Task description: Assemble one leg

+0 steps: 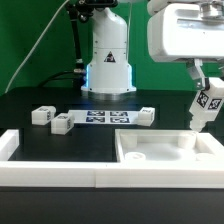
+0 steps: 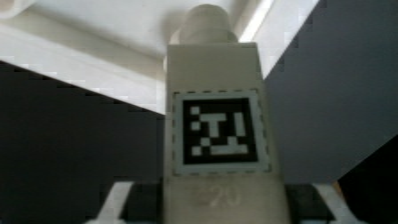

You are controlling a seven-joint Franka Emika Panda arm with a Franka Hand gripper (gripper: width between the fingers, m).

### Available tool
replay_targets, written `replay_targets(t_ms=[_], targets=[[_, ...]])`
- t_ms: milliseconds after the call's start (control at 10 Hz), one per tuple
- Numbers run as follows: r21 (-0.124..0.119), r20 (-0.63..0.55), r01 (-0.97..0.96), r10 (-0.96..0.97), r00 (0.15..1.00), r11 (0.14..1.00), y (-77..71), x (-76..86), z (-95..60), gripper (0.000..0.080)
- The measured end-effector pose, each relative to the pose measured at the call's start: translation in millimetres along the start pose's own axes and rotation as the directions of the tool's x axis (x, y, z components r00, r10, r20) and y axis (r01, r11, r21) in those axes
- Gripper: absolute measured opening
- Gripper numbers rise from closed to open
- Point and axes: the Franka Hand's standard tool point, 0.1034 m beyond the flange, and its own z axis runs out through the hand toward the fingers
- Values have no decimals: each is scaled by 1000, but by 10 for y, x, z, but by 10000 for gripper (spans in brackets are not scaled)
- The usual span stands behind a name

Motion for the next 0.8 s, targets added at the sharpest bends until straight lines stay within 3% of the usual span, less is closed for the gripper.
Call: replay_targets(t_ms=[200, 400, 500, 800], targets=[[-6, -33, 2, -2, 999, 1000, -3, -8, 8, 292], [-49, -191, 15, -24, 981, 999, 88, -1, 6, 292], [-43, -171, 16, -23, 985, 999, 78, -34, 37, 293], [-36, -157, 19, -24, 987, 999, 103, 139, 93, 294]])
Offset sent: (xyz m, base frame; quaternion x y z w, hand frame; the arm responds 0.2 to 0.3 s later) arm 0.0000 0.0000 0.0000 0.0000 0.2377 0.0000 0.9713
